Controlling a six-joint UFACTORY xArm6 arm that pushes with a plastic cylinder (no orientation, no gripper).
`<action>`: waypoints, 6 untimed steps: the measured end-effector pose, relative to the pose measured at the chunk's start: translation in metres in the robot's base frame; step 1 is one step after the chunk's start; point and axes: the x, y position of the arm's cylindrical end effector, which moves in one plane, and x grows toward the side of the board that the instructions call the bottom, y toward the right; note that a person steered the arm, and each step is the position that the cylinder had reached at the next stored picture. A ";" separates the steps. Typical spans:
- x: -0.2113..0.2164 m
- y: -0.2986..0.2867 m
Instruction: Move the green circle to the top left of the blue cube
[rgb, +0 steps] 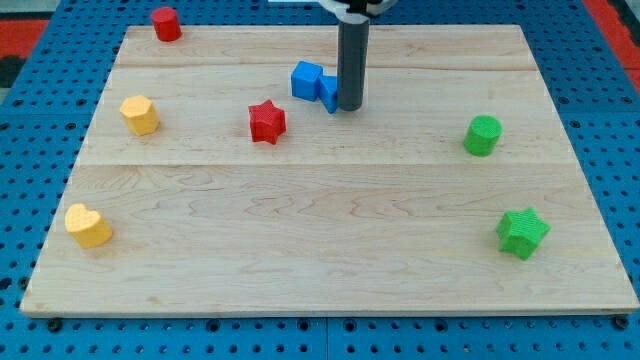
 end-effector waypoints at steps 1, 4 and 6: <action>-0.040 -0.014; -0.123 -0.057; -0.039 -0.054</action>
